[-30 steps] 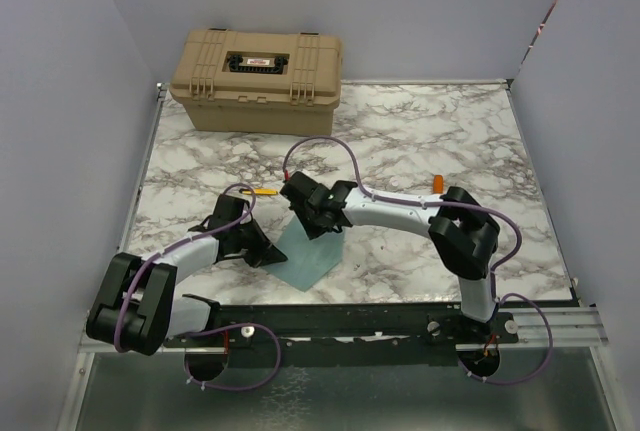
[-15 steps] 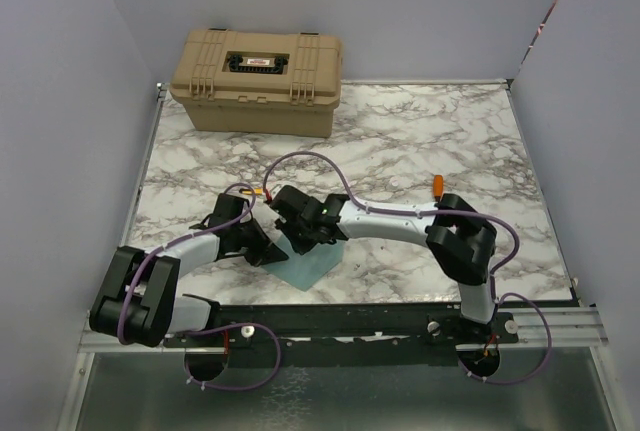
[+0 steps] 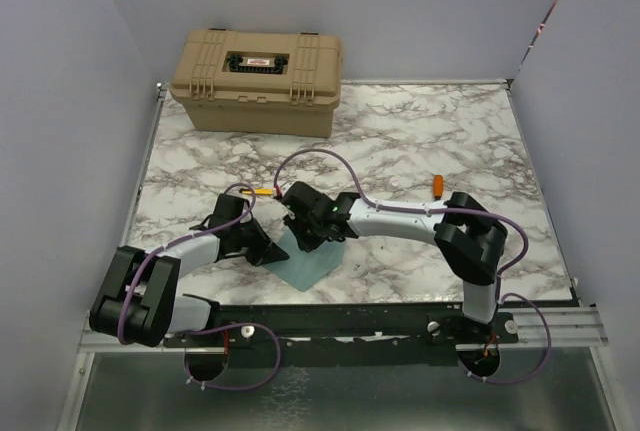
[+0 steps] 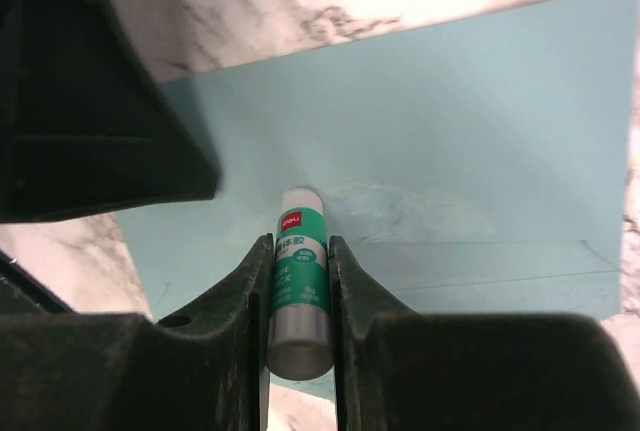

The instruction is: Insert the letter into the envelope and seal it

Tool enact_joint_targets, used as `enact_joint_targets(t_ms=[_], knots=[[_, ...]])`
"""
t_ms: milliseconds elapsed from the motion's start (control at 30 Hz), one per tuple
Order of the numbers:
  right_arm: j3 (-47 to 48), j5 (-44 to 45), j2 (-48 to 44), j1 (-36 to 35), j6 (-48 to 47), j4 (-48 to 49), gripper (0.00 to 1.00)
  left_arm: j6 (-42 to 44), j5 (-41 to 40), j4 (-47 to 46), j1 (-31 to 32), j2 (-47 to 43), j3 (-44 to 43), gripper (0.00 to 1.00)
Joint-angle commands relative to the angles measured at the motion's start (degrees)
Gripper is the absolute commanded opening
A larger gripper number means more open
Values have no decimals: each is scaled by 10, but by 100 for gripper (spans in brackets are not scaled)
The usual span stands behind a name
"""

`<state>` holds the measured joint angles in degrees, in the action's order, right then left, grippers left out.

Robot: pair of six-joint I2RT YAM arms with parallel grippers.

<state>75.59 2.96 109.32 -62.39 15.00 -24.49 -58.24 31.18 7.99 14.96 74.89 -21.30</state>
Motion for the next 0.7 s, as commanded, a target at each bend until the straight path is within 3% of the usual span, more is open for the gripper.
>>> enact_joint_targets(t_ms=[0,233,567,667], knots=[[-16,46,19,36,-12,-33,0,10,-71,13,-2,7,25,0],[5,53,15,52,-14,-37,0,12,-68,12,-2,0,26,0],[-14,-126,-106,115,92,36,0,36,-44,12,-2,-35,-15,0],[-53,-176,-142,159,135,78,0,49,-26,11,-2,-59,-43,11]])
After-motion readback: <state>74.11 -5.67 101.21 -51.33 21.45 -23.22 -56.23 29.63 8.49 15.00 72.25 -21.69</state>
